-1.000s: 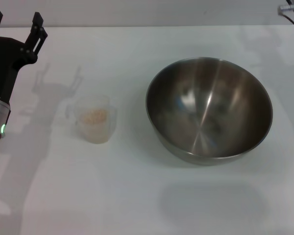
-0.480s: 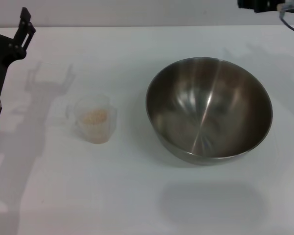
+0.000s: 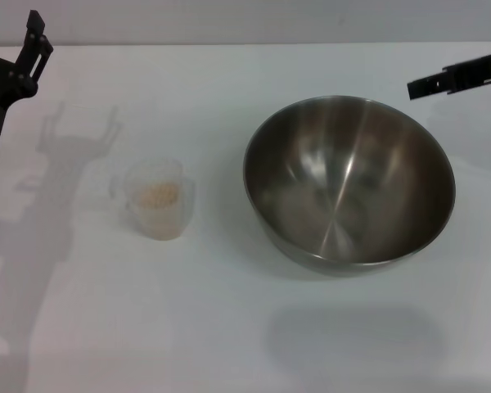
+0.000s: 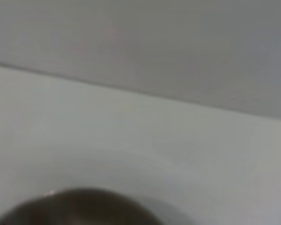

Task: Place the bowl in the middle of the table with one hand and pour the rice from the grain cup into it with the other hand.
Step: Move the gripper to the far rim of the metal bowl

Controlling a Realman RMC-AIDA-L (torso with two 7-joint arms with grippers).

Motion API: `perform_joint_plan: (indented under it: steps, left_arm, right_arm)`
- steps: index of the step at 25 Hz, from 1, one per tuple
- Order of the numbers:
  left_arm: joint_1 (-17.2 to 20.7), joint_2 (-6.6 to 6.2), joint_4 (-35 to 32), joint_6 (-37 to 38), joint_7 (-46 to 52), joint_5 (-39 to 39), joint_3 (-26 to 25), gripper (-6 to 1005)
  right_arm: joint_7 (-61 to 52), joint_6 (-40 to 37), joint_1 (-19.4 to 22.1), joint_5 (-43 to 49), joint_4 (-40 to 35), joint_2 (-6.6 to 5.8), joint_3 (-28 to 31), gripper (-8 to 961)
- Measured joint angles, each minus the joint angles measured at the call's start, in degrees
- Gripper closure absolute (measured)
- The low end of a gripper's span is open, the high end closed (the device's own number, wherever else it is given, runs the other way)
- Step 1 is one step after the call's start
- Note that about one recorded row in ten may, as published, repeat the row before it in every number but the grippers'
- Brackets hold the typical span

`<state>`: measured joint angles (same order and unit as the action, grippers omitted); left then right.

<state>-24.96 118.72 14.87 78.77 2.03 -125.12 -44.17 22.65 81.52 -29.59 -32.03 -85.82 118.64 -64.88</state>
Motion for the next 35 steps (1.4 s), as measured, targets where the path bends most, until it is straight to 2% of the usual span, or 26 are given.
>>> perform_joint_plan:
  steps: [15,30,35]
  left_arm:
    - [-0.04,-0.08,-0.67,0.78,-0.7,-0.04,-0.04,136]
    - [-0.08,-0.07,-0.74,0.77,-0.71,-0.03,-0.04,137]
    - [-0.08,-0.07,-0.72,0.76,-0.71,-0.03,-0.04,136]
  right_arm:
    - [6.4,1.86,-4.28,0.3,12.9,-0.33,-0.21,362]
    - [7.62,-0.58,-4.36,2.52,16.63,0.1,-0.14,401]
    - [8.28,-0.58,-4.47,2.44,16.86,0.1,0.02,648]
